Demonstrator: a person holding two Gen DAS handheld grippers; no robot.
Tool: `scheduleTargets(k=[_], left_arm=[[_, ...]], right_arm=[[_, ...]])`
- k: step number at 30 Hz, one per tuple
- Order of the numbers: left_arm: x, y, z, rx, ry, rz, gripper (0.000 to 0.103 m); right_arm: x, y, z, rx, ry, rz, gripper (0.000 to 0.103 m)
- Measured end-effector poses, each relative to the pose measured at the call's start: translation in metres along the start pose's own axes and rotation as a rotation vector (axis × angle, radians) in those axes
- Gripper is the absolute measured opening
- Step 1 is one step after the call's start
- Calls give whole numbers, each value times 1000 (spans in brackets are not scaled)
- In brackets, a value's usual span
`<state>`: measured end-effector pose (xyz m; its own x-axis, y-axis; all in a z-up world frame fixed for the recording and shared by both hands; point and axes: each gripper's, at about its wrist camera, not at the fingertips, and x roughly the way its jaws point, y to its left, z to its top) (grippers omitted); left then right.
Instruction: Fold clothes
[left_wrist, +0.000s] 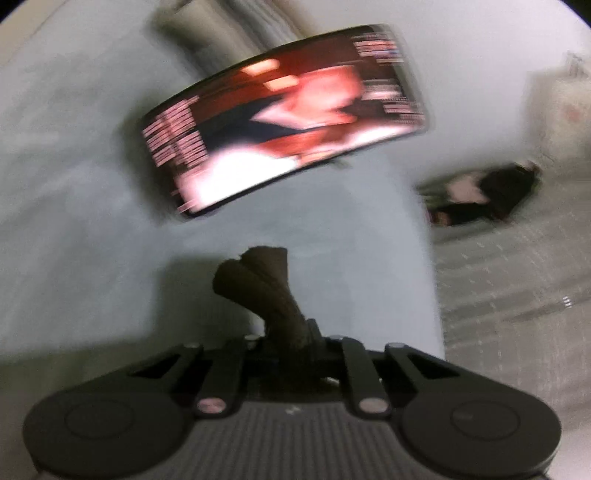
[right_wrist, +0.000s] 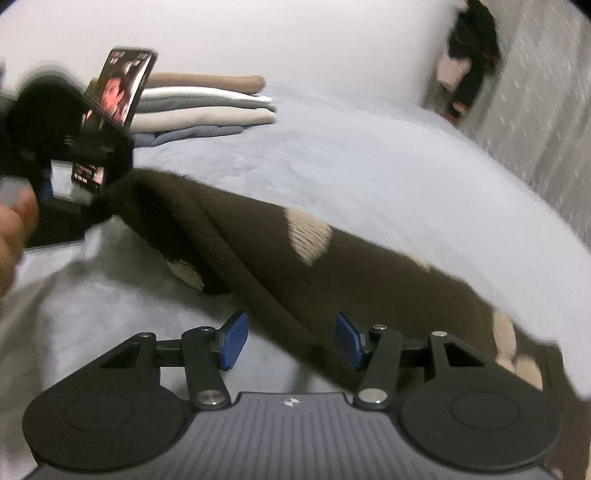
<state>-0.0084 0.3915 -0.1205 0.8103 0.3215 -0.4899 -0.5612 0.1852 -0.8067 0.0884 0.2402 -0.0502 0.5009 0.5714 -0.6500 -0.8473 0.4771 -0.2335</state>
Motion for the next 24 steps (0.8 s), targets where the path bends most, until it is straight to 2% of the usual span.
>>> scheduleTargets(k=[3,5,7,10,13,16,18,21,23,24], left_arm=[[-14,-14,-6,158,-96,-87,11],[-25,-22,-13,265,-167,-110,11],[-31,-25,-23,363,-230,-70,12],[-30,-18,-29,426,-266,75,12],[-16,-5,-23,388,-222,200,13],[-5,13,-14,283,-162,251,23],[-7,25,-9,198,-154,256,31],[-9,32,-4,144,-175,228,36],[-5,34,-3,119,-159,214,34],[-4,36,-2,112,-152,209,23]], right_arm=[[10,5,5,-50,-42,-53,47],[11,3,8,-61,-57,-58,26],[10,0,8,-66,-45,-26,21],[11,-5,6,-99,16,58,17],[14,-8,7,-154,110,157,16],[16,-5,11,-224,167,189,16],[17,-4,16,-246,196,195,17],[10,-14,25,-213,209,232,22],[-1,-30,28,-137,175,268,35],[-6,-39,29,-90,151,280,40]])
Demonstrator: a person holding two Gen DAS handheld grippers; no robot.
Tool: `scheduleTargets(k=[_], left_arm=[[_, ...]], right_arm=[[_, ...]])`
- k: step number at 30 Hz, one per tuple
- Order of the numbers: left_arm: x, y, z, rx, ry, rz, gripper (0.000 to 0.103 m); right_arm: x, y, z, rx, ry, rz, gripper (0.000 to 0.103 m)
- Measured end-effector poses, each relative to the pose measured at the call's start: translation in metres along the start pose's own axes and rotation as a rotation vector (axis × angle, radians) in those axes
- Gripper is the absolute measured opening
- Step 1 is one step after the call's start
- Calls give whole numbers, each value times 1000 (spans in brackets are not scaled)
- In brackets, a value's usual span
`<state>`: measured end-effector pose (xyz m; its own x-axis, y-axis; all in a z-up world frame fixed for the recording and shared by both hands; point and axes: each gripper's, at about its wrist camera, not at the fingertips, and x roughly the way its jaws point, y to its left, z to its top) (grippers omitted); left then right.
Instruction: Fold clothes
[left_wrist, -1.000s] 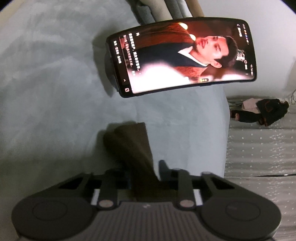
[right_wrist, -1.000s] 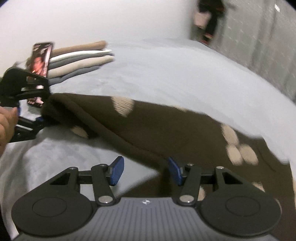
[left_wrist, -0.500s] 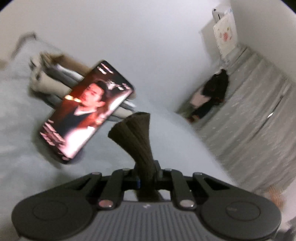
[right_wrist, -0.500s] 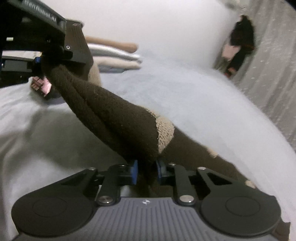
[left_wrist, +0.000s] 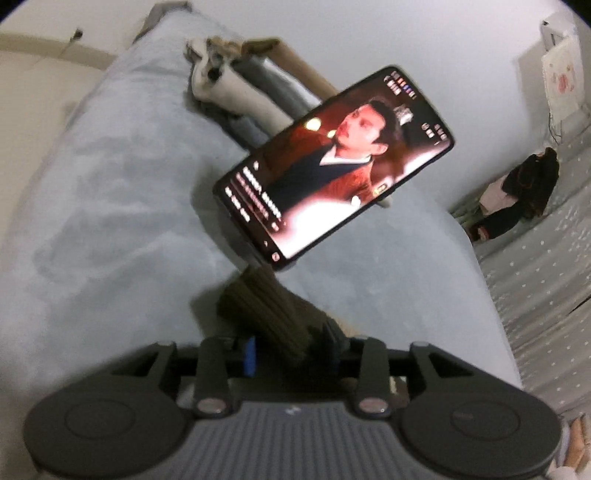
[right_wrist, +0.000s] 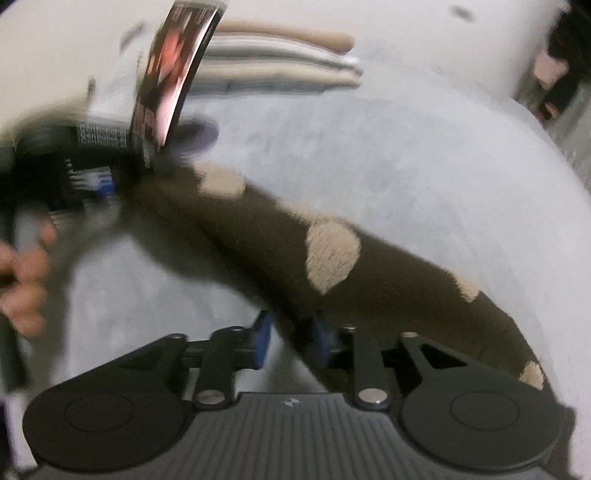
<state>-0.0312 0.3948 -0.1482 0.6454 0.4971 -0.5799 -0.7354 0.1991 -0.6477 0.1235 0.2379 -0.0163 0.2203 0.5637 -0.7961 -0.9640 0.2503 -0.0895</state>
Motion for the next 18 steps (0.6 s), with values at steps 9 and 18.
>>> scheduleTargets(k=[9,18], left_arm=[[-3,-73,-2,449,-149,-296,10],[-15,-98,13,683,-400,-537,11]], right_arm=[[-16,-59,-28,315,-100,-64,47],[30,-72,-33,473,-111,-47,47]])
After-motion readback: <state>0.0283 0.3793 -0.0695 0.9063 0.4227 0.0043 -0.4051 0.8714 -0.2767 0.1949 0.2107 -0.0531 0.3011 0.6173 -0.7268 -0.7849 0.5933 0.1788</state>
